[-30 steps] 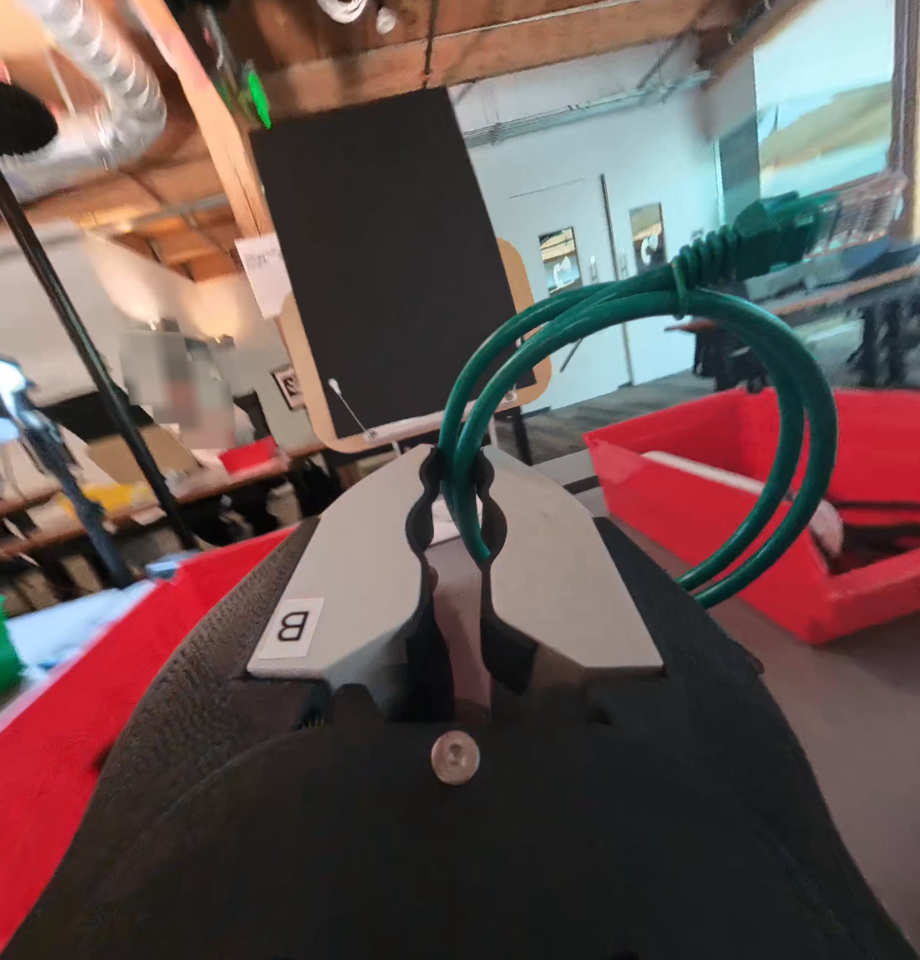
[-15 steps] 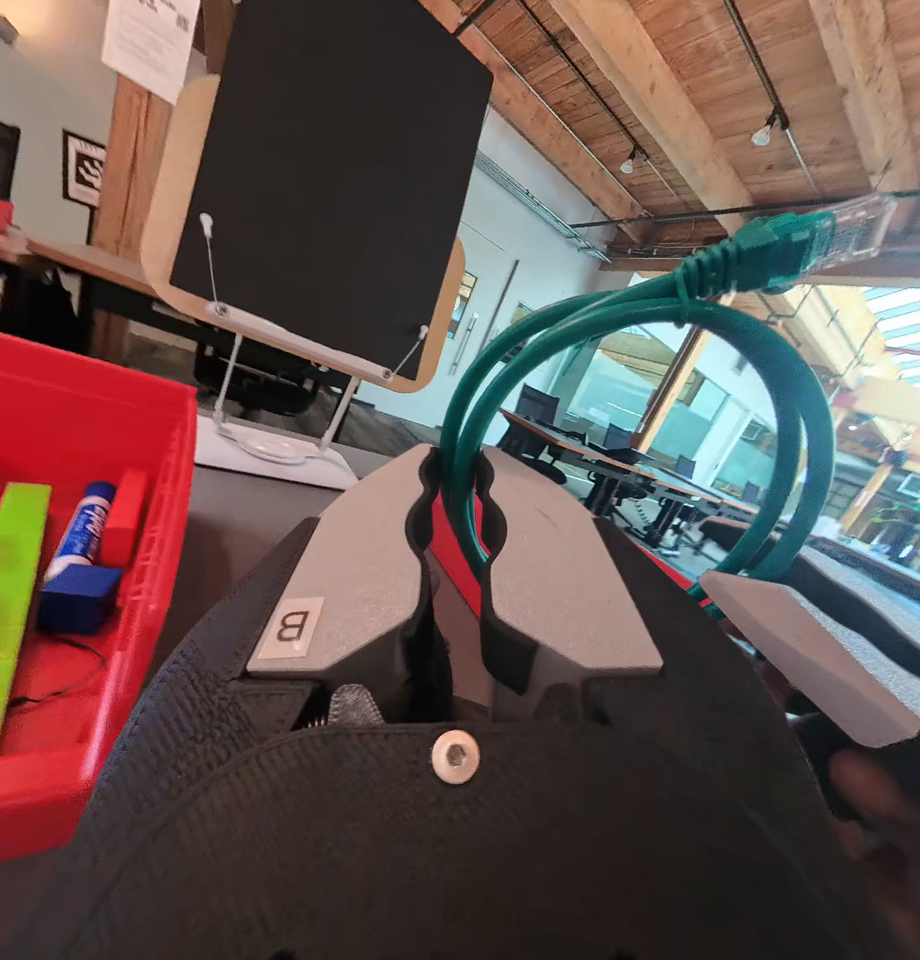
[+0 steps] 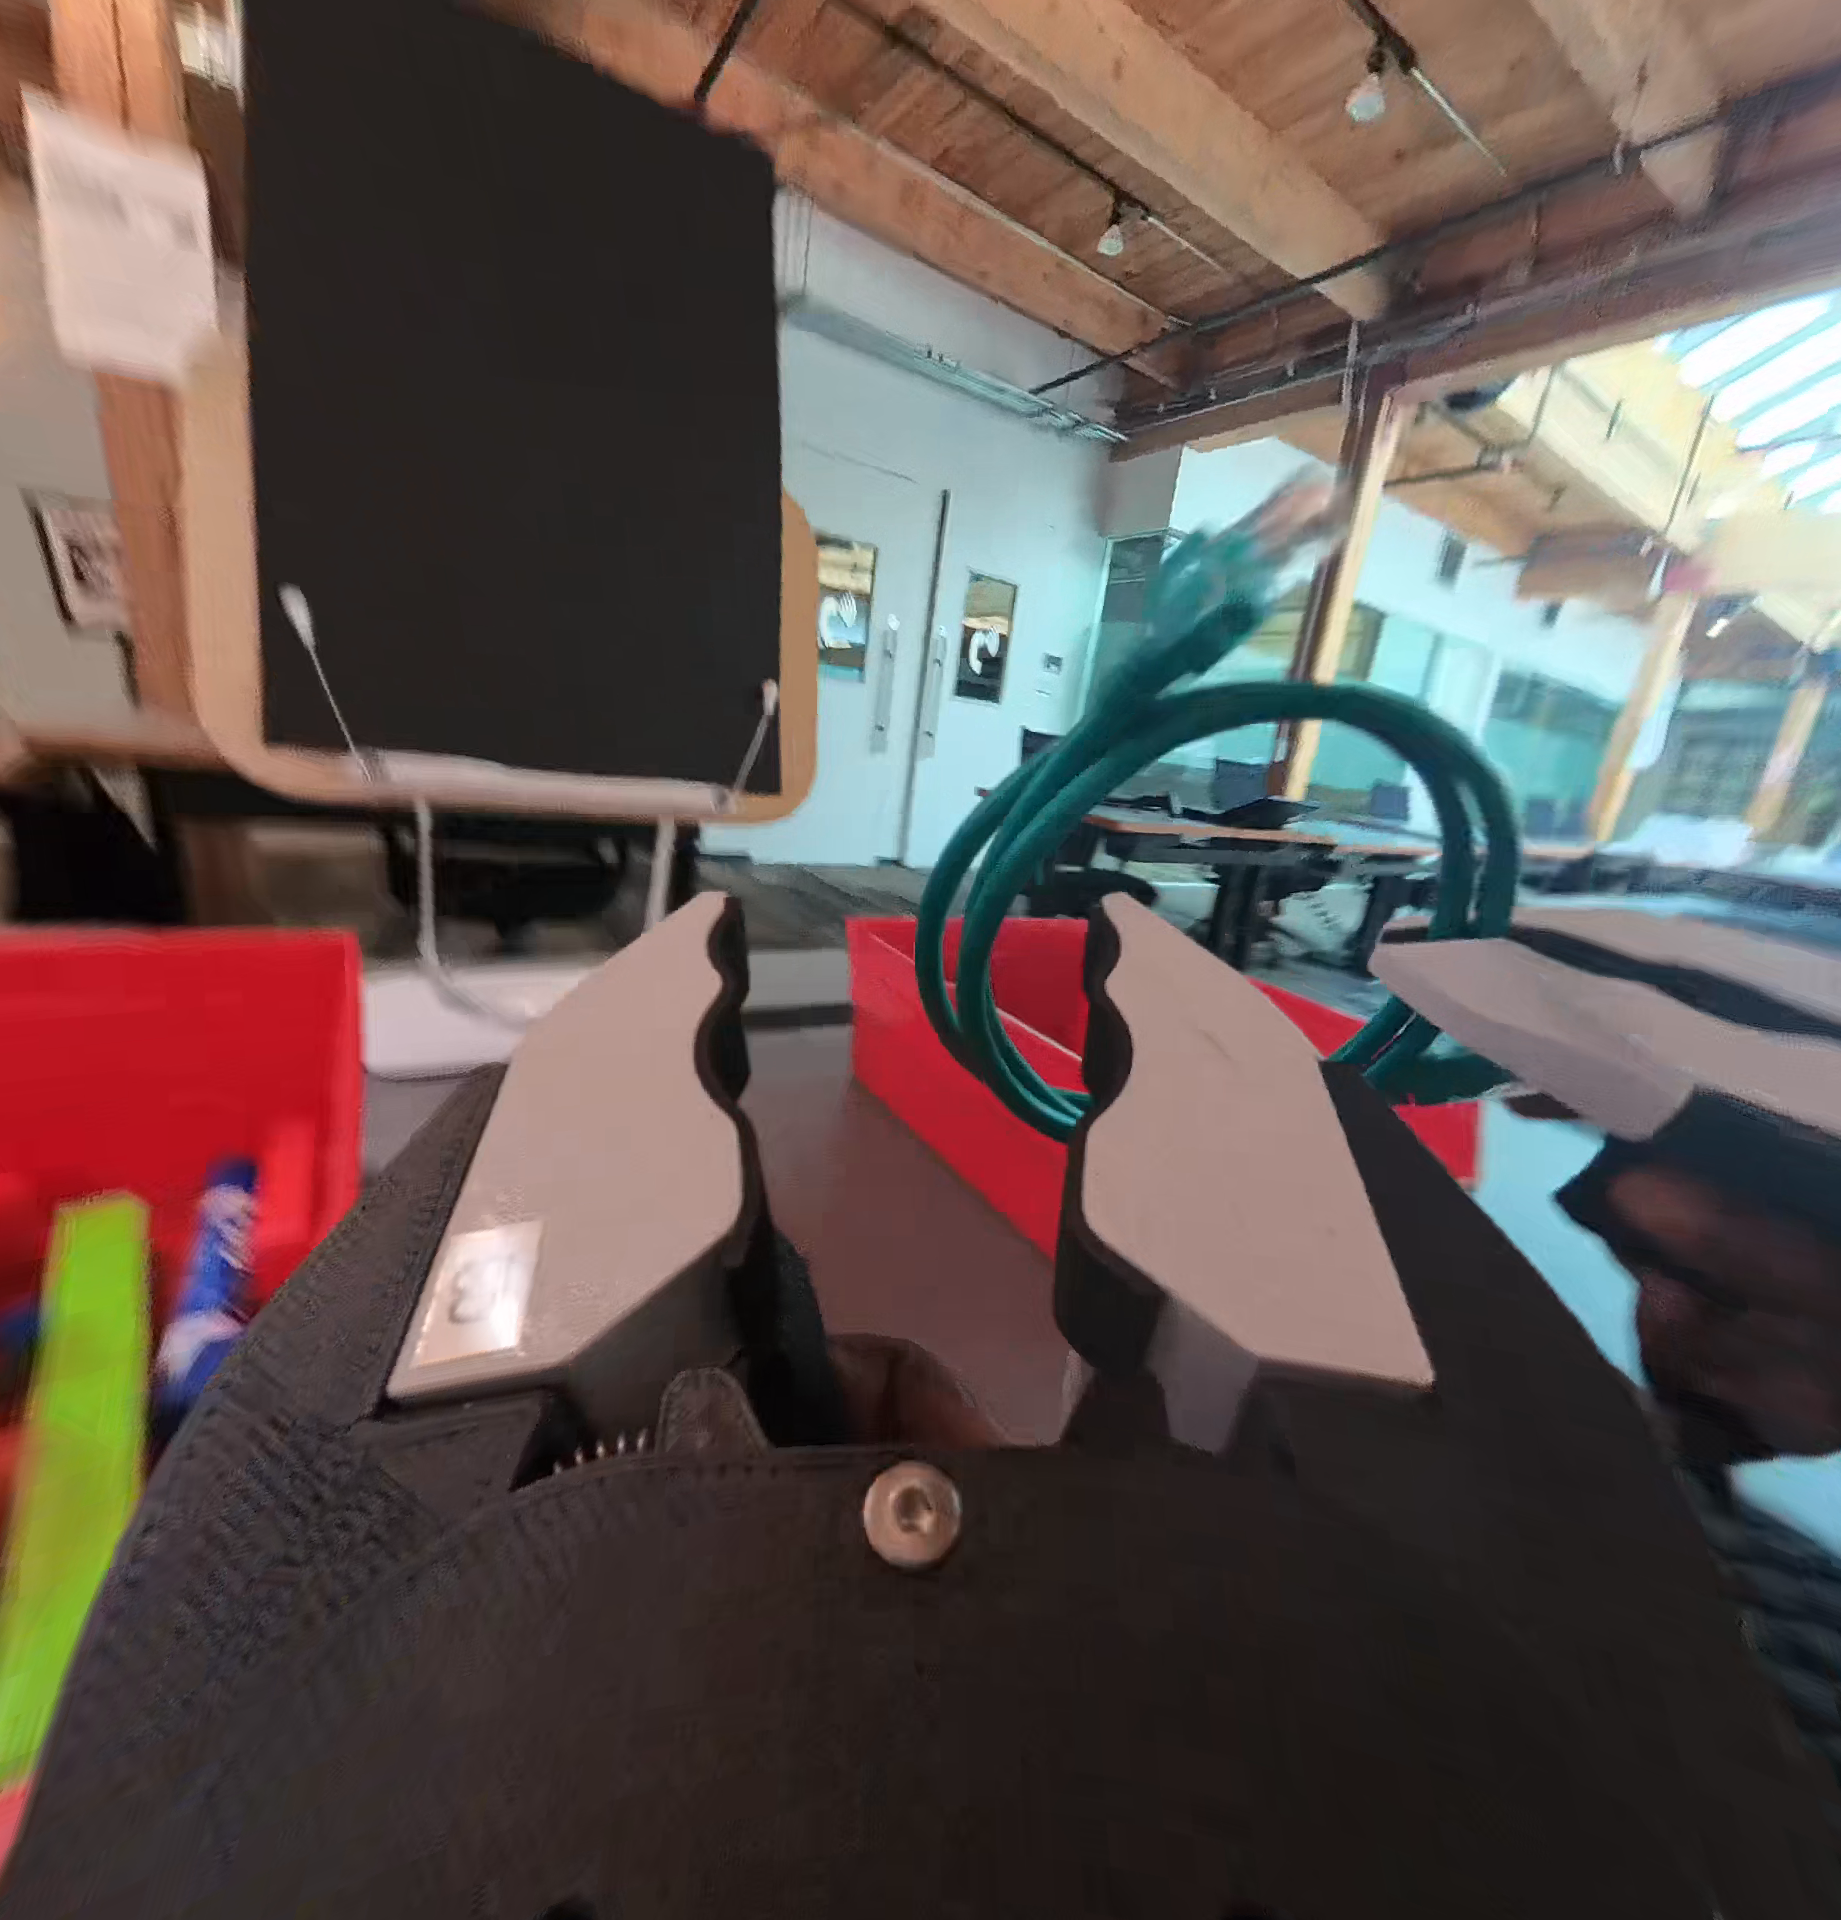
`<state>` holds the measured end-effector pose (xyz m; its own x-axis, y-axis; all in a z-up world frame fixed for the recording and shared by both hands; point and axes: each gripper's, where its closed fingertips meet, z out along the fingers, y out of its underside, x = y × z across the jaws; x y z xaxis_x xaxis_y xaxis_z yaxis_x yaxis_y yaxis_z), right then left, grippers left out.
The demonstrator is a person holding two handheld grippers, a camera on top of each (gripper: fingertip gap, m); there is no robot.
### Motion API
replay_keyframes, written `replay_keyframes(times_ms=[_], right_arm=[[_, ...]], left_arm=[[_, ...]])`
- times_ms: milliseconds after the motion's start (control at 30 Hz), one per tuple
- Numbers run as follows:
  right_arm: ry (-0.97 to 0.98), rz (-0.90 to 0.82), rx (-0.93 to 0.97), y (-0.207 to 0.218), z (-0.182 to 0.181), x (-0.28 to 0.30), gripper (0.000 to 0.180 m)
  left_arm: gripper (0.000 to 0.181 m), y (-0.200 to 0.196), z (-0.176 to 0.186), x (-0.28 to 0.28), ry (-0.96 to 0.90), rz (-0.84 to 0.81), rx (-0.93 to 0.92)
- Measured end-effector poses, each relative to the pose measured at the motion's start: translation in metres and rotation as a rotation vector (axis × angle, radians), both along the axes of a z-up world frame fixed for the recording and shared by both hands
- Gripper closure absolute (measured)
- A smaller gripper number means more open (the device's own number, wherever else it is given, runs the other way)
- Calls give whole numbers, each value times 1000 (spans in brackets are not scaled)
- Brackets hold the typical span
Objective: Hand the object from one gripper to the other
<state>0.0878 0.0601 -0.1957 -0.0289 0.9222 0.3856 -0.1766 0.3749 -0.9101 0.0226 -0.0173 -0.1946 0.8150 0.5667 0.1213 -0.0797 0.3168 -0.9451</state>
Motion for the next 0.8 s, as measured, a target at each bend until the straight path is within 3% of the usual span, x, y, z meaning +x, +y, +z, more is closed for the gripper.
replay_keyframes(times_ms=[167,333,633,800], right_arm=[[-143,-113,172,10,-16,-5,174],[-275,-86,243,4,-37,-9,174],[-358,-37,332,-6,-51,-8,174],[-343,4,321,-13,-49,-7,174]], left_arm=[[114,4,22,31,456,145,-249],[121,24,6,52,794,237,-593],[157,32,-25,36,936,330,-885],[170,31,-26,34,938,353,-895]])
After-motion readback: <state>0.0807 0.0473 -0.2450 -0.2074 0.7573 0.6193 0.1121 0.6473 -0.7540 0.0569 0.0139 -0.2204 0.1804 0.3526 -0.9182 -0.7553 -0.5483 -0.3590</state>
